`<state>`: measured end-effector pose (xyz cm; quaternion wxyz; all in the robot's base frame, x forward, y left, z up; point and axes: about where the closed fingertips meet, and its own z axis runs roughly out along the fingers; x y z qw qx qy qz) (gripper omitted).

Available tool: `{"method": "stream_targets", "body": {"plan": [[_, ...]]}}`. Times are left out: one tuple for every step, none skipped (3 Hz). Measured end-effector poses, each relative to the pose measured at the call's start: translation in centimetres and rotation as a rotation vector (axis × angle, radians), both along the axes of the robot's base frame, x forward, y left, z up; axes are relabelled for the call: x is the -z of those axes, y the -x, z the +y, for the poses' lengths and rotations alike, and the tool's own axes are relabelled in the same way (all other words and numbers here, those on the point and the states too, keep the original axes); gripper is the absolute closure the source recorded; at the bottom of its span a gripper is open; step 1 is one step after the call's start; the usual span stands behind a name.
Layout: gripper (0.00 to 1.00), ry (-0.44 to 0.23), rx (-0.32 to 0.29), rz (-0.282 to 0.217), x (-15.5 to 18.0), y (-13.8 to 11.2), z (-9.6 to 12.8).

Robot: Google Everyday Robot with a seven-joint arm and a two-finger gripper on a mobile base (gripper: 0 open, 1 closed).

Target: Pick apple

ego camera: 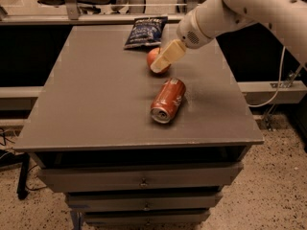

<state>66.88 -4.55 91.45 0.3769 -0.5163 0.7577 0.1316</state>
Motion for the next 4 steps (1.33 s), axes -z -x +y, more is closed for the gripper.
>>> {"method": "stream_targets", "body": {"plan": [[0.00, -0.058, 0.029, 0.000, 1.8, -1.9, 0.6], [0.00, -0.087, 0.050, 0.011, 3.8, -2.7, 1.0], [0.17, -0.114, 0.058, 0.038, 5.7, -2.7, 1.4], [0.41, -0.139, 0.051, 0.055, 6.4, -2.5, 1.9]]}}
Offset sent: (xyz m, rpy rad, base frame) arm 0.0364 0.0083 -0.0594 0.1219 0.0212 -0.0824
